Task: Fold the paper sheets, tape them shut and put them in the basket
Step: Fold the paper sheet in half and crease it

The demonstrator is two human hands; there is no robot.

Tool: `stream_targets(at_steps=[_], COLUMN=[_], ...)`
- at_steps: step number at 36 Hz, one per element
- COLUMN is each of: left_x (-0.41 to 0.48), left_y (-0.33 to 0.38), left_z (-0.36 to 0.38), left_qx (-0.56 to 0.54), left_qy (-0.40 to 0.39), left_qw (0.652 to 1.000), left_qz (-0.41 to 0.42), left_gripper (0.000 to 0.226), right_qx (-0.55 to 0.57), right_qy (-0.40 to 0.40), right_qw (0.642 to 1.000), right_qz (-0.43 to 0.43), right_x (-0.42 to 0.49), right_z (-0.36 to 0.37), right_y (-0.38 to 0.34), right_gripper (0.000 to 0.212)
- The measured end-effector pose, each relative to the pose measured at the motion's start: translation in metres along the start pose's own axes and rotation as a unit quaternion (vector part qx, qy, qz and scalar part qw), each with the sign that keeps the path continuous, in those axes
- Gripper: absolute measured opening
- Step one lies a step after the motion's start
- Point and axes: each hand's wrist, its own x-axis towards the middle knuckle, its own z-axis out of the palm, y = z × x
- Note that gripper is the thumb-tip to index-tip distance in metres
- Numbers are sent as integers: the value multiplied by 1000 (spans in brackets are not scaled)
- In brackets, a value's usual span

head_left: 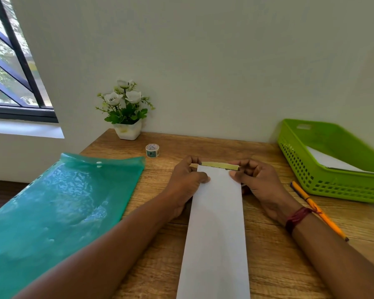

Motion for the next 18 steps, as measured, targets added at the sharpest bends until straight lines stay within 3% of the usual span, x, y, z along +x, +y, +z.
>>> stream_targets(at_steps=[6,10,14,18], left_x=[0,2,4,1], left_y=[-2,-6,-6,-4], left_z=[-1,1,-2,-4], left_qx=[11,17,27,45], left_qy=[22,71,94,92], left_qw=[1000,997,995,994], left_qz=[14,19,27,46], left_gripper=[31,10,16,17], right_qx=[-14,-25,-14,-23], right_qy=[4,4,24,28], right_qw=[1000,1000,1000,999], right_qz=[-10,4,13,2], right_x=[0,0,-4,-10], right_z=[-2,-1,1,8], right_y=[2,1,-3,-6], right_gripper=[14,23,26,12])
